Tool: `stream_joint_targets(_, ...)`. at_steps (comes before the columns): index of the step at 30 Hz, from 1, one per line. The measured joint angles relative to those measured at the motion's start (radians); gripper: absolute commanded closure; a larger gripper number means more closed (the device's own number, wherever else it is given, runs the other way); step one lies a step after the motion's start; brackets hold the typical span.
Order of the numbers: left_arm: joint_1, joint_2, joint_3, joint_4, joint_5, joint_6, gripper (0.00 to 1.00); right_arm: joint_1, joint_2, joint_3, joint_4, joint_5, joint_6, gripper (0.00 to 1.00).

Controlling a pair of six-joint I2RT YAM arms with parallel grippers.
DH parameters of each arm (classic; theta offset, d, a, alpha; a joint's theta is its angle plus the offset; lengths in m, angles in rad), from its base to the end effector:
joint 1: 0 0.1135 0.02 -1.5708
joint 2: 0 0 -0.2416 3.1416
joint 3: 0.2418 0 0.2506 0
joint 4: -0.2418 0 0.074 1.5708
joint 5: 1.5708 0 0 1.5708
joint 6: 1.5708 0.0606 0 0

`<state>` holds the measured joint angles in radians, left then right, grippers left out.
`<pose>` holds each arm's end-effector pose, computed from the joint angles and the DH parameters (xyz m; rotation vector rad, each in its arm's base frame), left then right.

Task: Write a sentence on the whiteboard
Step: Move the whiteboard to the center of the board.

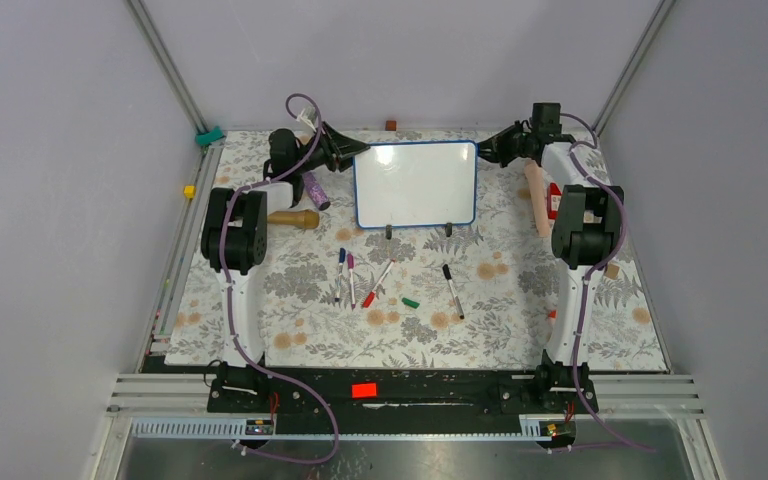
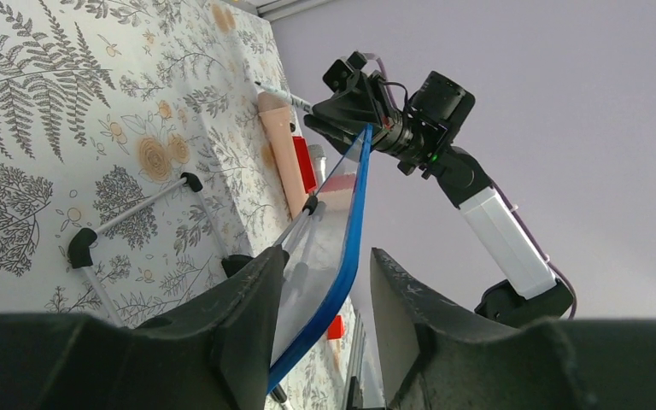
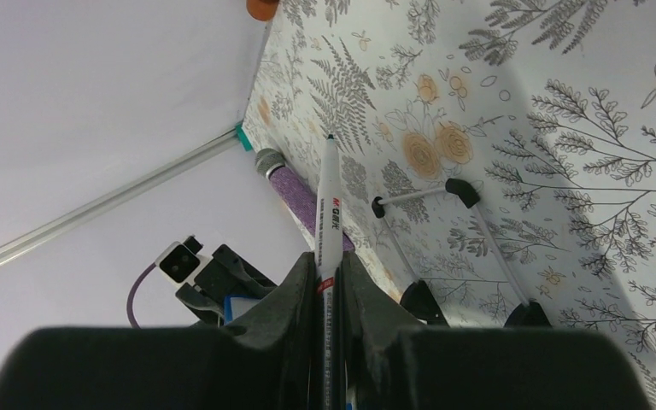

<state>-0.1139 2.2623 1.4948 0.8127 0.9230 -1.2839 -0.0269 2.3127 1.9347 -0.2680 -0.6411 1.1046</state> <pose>0.4925 -0.1050 0.1788 -0.1947 1.8432 -1.7328 0.5302 0.0220 0.1838 0.9318 2.1931 1.2712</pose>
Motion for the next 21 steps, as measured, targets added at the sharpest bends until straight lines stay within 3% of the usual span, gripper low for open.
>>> stream_joint_targets(9, 0.000, 0.000, -0.077, 0.068, 0.030, -0.004, 0.70, 0.009, -0.012, -0.126, 0.035, -0.063, 0.000, 1.00)
stream_joint_targets(21, 0.002, -0.061, -0.218, 0.201, 0.061, -0.012, 0.71, 0.011, -0.098, -0.256, 0.051, -0.078, -0.012, 1.00)
